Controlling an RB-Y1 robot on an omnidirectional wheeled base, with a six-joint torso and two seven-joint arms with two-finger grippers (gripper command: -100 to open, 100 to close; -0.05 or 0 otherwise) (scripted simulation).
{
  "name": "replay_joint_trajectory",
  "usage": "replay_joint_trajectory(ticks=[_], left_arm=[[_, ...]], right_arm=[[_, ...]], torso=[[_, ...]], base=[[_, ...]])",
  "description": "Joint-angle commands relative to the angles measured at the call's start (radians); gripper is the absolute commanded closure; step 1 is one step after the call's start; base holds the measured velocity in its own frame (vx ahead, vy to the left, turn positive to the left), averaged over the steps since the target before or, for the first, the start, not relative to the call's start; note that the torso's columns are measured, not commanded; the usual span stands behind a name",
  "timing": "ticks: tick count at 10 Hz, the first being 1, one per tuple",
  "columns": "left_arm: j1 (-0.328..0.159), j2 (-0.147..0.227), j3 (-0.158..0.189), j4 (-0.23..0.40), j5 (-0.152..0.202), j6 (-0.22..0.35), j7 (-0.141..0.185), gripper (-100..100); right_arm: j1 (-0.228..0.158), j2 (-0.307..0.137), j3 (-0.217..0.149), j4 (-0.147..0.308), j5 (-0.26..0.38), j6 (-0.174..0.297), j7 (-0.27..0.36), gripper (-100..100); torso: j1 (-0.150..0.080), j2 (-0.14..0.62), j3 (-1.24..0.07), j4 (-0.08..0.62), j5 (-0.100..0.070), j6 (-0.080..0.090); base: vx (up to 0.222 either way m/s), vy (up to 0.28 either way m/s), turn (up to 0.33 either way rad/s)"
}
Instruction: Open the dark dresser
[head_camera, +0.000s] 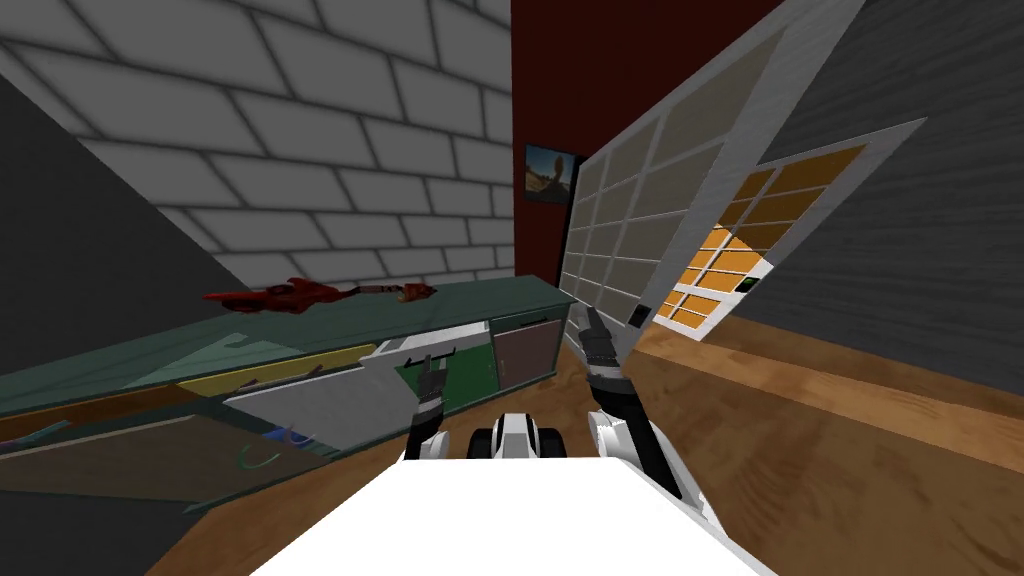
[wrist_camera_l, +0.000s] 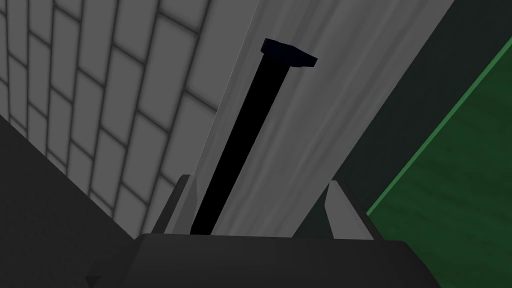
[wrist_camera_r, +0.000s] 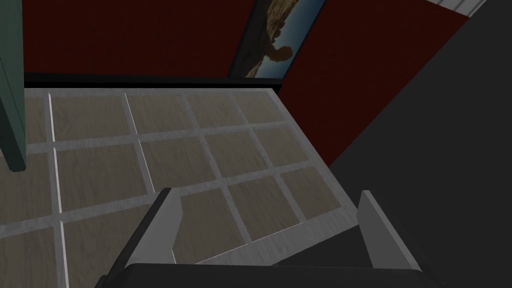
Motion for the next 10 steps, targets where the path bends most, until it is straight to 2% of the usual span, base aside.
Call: replay_joint_trajectory(ticks=[1,2,3,4,5,6,7,8,9,10], left_arm=[[-0.067,0.025,-0.039,0.064,-0.017,-0.001,0.039,100],[-0.084,0.025,-0.039,0.064,-0.017,-0.001,0.039,100],[-0.12,0.047,-0.072,0.105,-0.031,0.007,0.07,100],[-0.137,0.047,-0.072,0.105,-0.031,0.007,0.07,100],[-0.188,0.069,-0.105,0.147,-0.045,0.014,0.1,100],[-0.191,0.069,-0.105,0.147,-0.045,0.014,0.1,100],[-0.241,0.091,-0.137,0.189,-0.06,0.022,0.13,100],[-0.244,0.091,-0.137,0.189,-0.06,0.022,0.13,100],[-0.282,0.112,-0.17,0.23,-0.074,0.029,0.16,100],[-0.298,0.112,-0.17,0.23,-0.074,0.029,0.16,100]], right_arm=[[0.0,0.0,0.0,0.0,0.0,0.0,0.0,0],[0.0,0.0,0.0,0.0,0.0,0.0,0.0,0],[0.0,0.0,0.0,0.0,0.0,0.0,0.0,0],[0.0,0.0,0.0,0.0,0.0,0.0,0.0,0],[0.0,0.0,0.0,0.0,0.0,0.0,0.0,0],[0.0,0.0,0.0,0.0,0.0,0.0,0.0,0],[0.0,0.0,0.0,0.0,0.0,0.0,0.0,0],[0.0,0.0,0.0,0.0,0.0,0.0,0.0,0],[0.0,0.0,0.0,0.0,0.0,0.0,0.0,0],[0.0,0.0,0.0,0.0,0.0,0.0,0.0,0]], torso=[[0.0,0.001,0.001,0.0,0.0,0.001],[0.0,0.001,0.001,-0.001,0.001,-0.002],[0.0,0.001,0.001,0.0,0.0,-0.001],[-0.001,0.001,0.001,-0.001,0.001,-0.001],[-0.001,0.001,0.001,0.0,0.0,-0.001],[-0.001,0.003,0.001,0.002,-0.002,-0.003],[0.0,0.004,0.002,0.002,-0.002,-0.002],[-0.001,0.005,0.002,0.002,-0.002,-0.003],[0.0,0.006,0.003,0.003,-0.003,-0.004],[0.0,0.006,0.003,0.003,-0.002,-0.004]], base=[[-0.013,-0.042,0.355],[-0.011,-0.058,0.29],[-0.021,-0.07,0.406],[-0.028,-0.067,0.31],[-0.022,-0.08,0.432],[-0.018,-0.068,0.296],[-0.035,-0.067,0.363],[-0.028,-0.06,0.281],[-0.039,-0.055,0.374],[-0.038,-0.058,0.3]])
